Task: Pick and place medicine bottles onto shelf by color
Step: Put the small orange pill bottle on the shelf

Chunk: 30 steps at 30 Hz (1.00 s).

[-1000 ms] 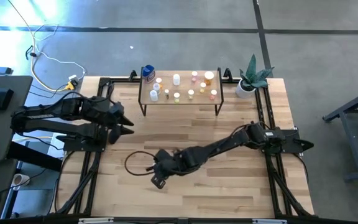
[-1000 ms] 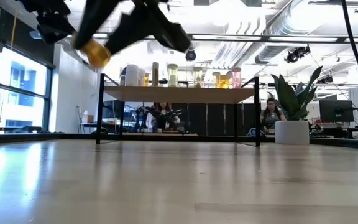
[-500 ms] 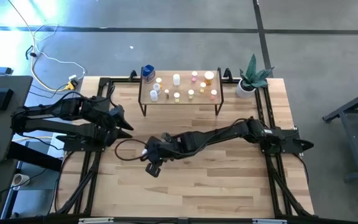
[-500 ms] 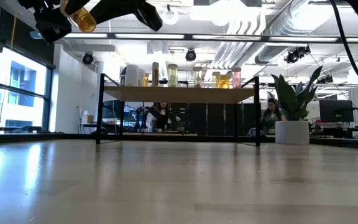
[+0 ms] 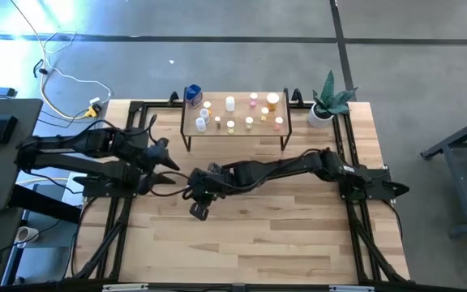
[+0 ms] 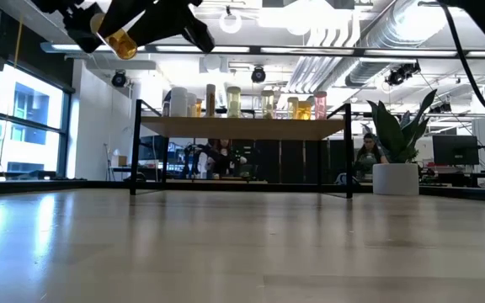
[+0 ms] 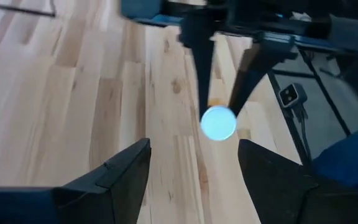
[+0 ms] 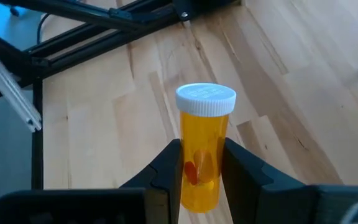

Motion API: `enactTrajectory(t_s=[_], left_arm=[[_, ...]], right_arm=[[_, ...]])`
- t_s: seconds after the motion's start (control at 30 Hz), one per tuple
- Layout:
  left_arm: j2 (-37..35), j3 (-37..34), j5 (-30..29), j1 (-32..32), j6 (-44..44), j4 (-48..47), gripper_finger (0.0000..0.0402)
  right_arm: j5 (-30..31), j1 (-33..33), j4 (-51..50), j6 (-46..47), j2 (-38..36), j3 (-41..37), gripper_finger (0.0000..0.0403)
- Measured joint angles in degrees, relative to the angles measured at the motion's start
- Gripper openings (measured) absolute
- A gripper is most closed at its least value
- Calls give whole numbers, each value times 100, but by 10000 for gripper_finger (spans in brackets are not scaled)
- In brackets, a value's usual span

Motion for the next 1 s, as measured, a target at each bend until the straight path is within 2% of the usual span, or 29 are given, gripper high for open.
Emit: enactTrajectory(t_s=[0.27, 0.6, 1.0], left_arm=[[288, 2, -7, -212, 300, 282, 232], [741, 2, -22, -262, 85, 299, 234], [995, 2, -303, -256, -2, 515, 222]], right_arm=[[-143, -214, 30, -198, 0, 0, 79], [-442, -418, 268, -450, 0, 0, 79], [-444, -474, 308, -553, -2, 0, 79]])
